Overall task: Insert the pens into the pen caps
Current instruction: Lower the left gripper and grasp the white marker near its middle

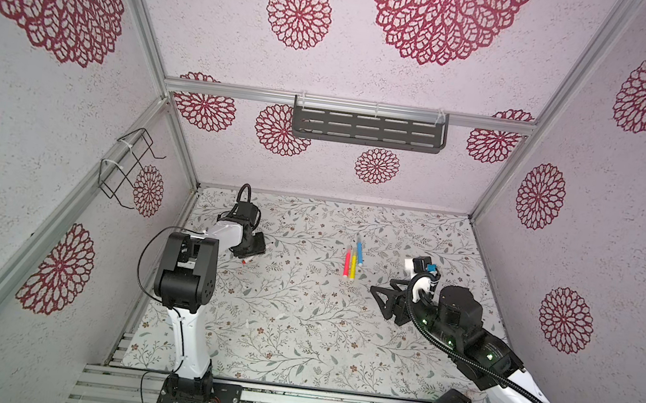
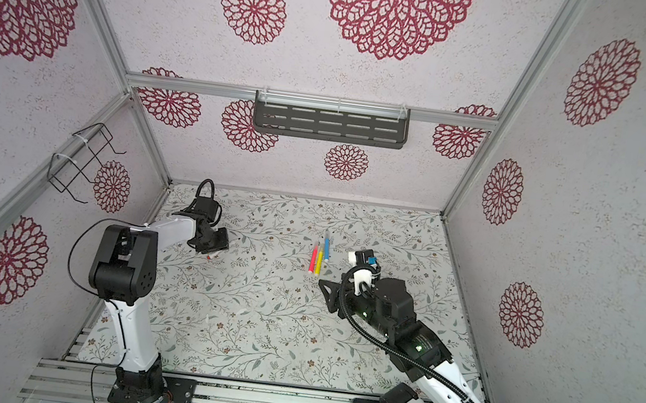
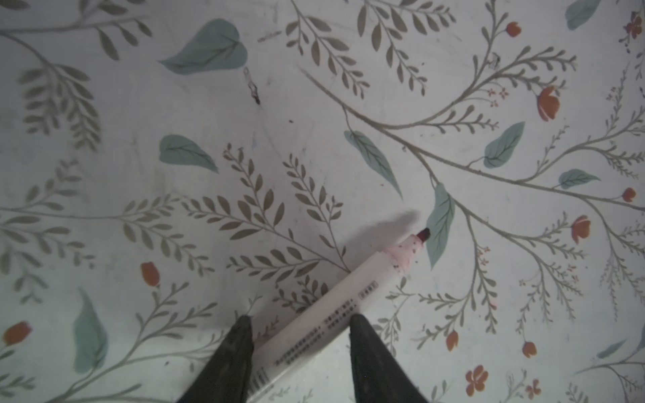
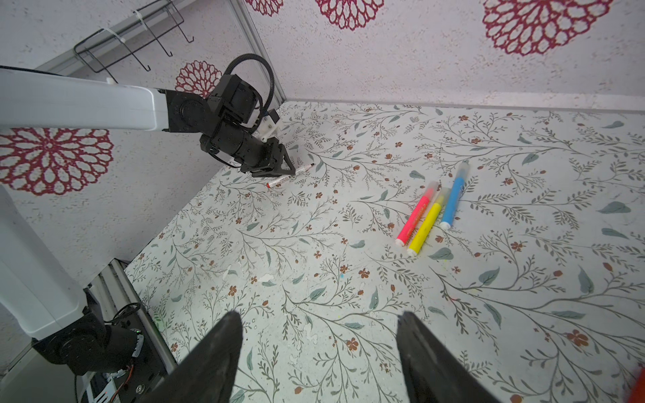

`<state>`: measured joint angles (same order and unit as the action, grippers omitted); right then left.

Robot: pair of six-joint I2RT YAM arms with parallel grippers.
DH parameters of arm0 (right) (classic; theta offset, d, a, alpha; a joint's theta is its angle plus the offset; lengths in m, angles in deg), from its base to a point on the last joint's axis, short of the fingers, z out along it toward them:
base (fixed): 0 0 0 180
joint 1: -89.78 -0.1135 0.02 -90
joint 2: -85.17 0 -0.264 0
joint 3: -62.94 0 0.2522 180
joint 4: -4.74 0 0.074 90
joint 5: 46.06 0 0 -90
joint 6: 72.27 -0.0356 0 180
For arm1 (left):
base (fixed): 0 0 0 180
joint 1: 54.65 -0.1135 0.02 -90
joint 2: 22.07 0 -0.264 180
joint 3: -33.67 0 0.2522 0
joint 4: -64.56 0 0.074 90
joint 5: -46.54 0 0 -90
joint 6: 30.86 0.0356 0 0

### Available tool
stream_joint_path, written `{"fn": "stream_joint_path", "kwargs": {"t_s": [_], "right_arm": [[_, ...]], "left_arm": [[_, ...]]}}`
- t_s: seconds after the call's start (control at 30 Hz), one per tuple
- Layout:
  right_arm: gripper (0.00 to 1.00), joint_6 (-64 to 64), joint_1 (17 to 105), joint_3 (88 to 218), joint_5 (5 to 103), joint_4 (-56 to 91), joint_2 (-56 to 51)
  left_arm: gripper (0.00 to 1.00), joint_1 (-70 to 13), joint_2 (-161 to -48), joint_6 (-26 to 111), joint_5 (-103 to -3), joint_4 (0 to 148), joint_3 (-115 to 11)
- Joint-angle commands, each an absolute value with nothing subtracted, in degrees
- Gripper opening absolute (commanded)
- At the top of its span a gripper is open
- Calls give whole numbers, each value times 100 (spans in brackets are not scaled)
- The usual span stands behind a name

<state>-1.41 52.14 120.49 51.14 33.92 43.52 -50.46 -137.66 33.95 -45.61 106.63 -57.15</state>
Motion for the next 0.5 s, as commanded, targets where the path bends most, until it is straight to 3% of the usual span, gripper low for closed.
{"fn": "stream_joint_path", "kwargs": {"t_s": [0.0,0.47], "right_arm": [[73,-171,5234,12062,4995,3377,4438],[73,-144,5239,12152,5030,3291,4283]], "left_arm": [[47,-5050,-13851,3454,-4563,10684,-5695],[44,-4657,-13802,3289,-4490,10808,-5412]]}}
